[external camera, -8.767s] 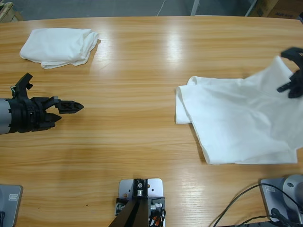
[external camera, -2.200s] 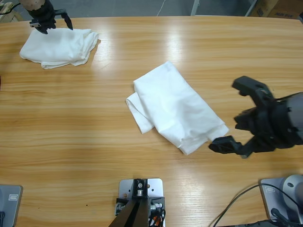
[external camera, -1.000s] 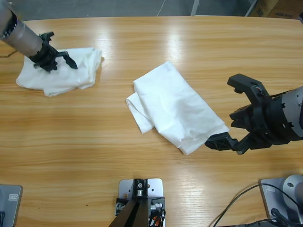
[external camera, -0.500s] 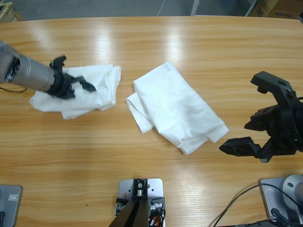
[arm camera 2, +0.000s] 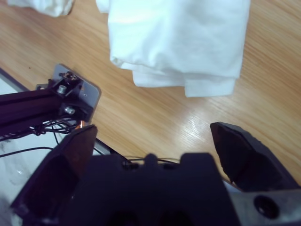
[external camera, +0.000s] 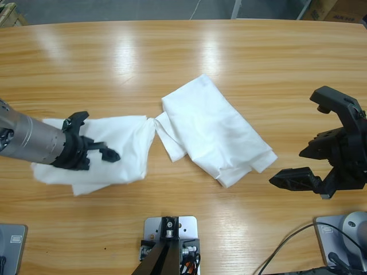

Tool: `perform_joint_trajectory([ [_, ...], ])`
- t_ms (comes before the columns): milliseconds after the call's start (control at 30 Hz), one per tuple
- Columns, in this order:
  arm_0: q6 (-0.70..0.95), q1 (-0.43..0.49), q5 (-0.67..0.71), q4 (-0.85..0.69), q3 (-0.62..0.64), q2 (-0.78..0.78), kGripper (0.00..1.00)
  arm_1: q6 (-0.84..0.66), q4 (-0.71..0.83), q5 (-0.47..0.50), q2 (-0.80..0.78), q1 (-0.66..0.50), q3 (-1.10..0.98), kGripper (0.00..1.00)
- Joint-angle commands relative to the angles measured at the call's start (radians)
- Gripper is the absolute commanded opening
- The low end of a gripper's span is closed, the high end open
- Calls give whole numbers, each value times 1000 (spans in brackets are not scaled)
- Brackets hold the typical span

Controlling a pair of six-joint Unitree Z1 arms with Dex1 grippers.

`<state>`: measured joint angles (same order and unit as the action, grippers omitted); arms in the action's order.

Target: Fold clothes

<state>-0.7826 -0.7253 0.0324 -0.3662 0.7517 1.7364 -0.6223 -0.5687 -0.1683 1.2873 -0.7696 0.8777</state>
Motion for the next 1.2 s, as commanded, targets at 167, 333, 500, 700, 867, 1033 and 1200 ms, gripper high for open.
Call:
perform_joint_trajectory([
  [167,-92,24,-63,-169,-28,22,964,-13,-28,-6,-97,6,-75,1000],
  [333,-71,24,-58,-134,53,-96,954,-1,-16,-16,-141,4,-81,1000],
  [500,-61,24,-52,-135,52,-124,954,1,-19,-16,-140,4,-68,1000],
  [700,-82,7,48,-19,51,-219,829,11,-43,-20,-132,4,-46,1000],
  [867,-99,-4,113,113,70,-138,830,40,-56,-23,-83,4,4,1000],
  [1033,-91,-8,19,-86,66,-211,839,42,-56,-23,-62,4,18,1000],
  [1200,230,-41,-58,-278,86,-241,835,42,-51,-21,-61,4,-2,1000],
])
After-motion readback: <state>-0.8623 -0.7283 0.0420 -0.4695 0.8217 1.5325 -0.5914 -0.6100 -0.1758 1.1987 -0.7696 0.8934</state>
